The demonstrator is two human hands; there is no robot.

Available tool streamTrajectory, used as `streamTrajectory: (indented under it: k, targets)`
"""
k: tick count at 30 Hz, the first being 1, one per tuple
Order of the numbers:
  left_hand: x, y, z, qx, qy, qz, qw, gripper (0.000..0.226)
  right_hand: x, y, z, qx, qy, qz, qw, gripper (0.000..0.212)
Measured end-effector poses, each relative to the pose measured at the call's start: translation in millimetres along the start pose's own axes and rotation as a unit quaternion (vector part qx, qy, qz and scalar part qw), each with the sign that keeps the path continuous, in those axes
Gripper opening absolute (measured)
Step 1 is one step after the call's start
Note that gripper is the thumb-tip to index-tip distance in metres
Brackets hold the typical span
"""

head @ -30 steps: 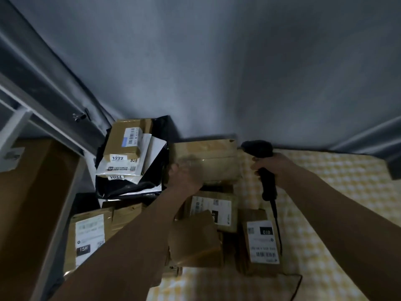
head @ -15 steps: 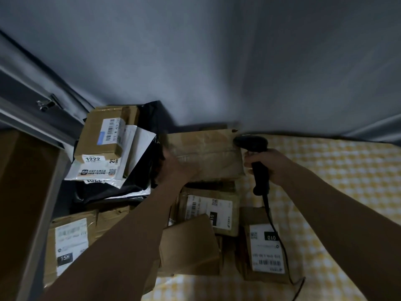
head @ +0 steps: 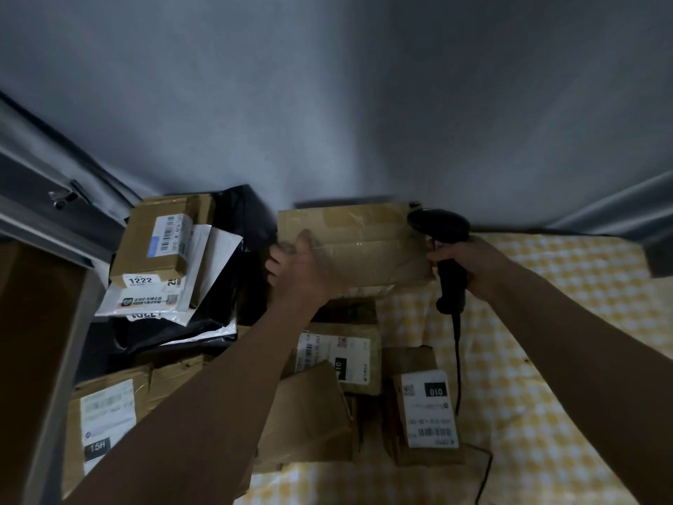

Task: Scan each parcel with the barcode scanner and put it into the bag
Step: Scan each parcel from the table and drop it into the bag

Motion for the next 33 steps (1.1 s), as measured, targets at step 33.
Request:
streamTrajectory:
  k: [33]
  targets:
    - [253.9,71.1,9.8,-0.021,0.026,-0.047,0.998,0.112,214.9,15.4,153.7,0.014,-0.012,0.138,0.99,0.026]
Point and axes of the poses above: each hand's wrist, its own x-axis away from the middle knuckle, its own z-axis out of the back of the hand, y = z × x, the point moved 6 cm from there along -x, towards the middle knuckle, and after that the axes turned 7 degrees about x, right-handed, at the moved point
